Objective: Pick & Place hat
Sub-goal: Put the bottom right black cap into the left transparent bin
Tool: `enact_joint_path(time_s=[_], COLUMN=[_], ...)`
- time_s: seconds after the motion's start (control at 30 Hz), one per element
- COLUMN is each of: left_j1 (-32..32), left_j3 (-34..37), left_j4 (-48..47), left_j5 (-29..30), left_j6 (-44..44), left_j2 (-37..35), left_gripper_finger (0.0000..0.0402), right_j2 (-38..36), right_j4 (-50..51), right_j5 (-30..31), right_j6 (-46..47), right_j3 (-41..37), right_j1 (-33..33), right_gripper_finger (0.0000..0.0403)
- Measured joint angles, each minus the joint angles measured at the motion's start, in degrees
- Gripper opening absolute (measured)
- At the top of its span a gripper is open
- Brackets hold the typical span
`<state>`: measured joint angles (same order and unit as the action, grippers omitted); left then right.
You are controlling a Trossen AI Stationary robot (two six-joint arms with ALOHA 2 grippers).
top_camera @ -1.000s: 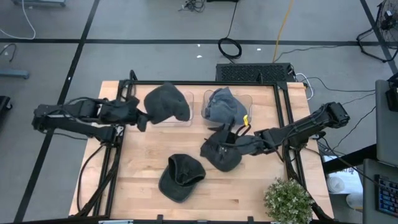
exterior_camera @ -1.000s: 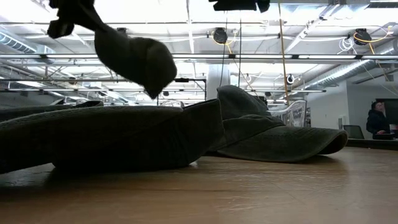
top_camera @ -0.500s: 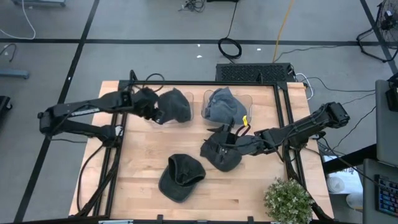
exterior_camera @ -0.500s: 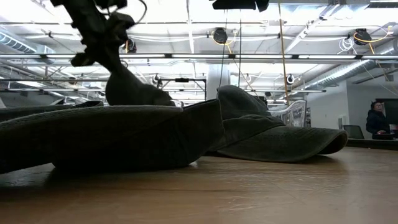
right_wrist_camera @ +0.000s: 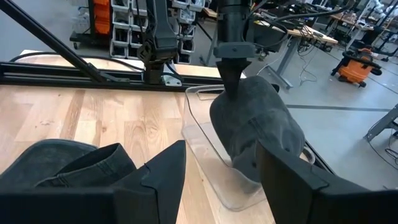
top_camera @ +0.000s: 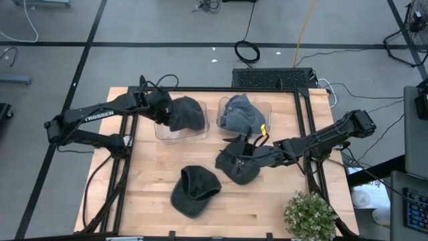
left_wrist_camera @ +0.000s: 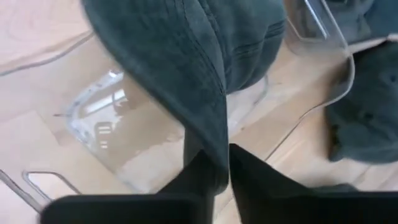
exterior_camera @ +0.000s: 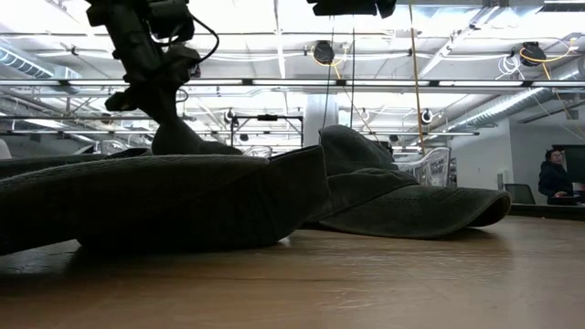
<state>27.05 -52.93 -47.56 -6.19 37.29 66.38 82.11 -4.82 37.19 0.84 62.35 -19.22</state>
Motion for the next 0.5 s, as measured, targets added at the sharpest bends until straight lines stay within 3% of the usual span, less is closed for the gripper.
enact_joint_path(time_s=[0.23, 0.5], left_j1=[-2.36, -1.69], left_j3=[0.0, -0.65], left_j4=[0.69, -0.4], left_j5=[-0.66, -8.25], left_j6=[-2.33, 0.32], left_j2=[-0.06, -2.2], left_gripper_finger=[0.0182, 0.0311], right_j2=[0.0, 0.0], right_j4=[0.83, 0.87], right_j5=[0.0, 0.0], right_j6=[0.2, 0.43], right_j3=[0.0, 0.0], right_j1=[0.0, 0.0], right_gripper_finger=[0.018, 0.018])
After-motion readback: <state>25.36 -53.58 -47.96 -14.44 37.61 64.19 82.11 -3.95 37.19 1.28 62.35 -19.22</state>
